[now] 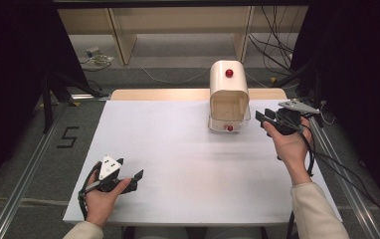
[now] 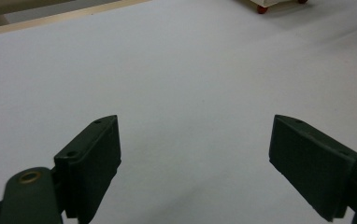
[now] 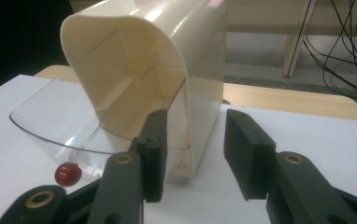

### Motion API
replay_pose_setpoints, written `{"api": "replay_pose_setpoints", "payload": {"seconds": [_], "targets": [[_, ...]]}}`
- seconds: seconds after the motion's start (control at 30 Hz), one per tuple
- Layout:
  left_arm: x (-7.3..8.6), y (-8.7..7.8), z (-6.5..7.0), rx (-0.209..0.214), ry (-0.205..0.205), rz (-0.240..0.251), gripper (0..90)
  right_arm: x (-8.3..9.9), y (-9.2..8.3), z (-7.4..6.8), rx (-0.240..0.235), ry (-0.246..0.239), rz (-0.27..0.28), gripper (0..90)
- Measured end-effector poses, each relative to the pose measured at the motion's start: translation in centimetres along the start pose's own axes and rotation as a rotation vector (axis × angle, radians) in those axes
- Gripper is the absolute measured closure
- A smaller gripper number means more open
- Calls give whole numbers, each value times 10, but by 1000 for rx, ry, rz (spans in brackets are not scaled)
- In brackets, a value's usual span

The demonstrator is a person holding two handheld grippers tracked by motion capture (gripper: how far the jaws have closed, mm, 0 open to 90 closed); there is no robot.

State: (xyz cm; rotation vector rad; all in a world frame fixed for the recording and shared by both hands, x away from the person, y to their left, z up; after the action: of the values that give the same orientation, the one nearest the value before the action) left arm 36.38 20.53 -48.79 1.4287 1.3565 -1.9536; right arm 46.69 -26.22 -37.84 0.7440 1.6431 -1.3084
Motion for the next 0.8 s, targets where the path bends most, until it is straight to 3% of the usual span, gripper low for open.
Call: {"api": "replay_pose_setpoints", "payload": {"seconds": [0.57, 0.8], "targets": [[-1, 0, 0, 3, 2, 1, 165, 24, -2, -4, -18, -49, -45, 730], [-1, 0, 1, 5, 3, 0, 165, 33, -2, -12, -57, -95, -93, 894]]}}
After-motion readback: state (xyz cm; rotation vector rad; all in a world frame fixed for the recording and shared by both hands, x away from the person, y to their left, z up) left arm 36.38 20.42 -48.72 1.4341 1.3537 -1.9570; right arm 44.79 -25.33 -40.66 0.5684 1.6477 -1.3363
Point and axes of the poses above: each handheld gripper's, and its own axes: y roughly forward along the jaws, x roughly out of its underside, z roughly to its right, the point moved 3 cm from there along y, roughly forward along the jaws, and after that the axes turned 4 degrees about x, right-handed, at the moved point
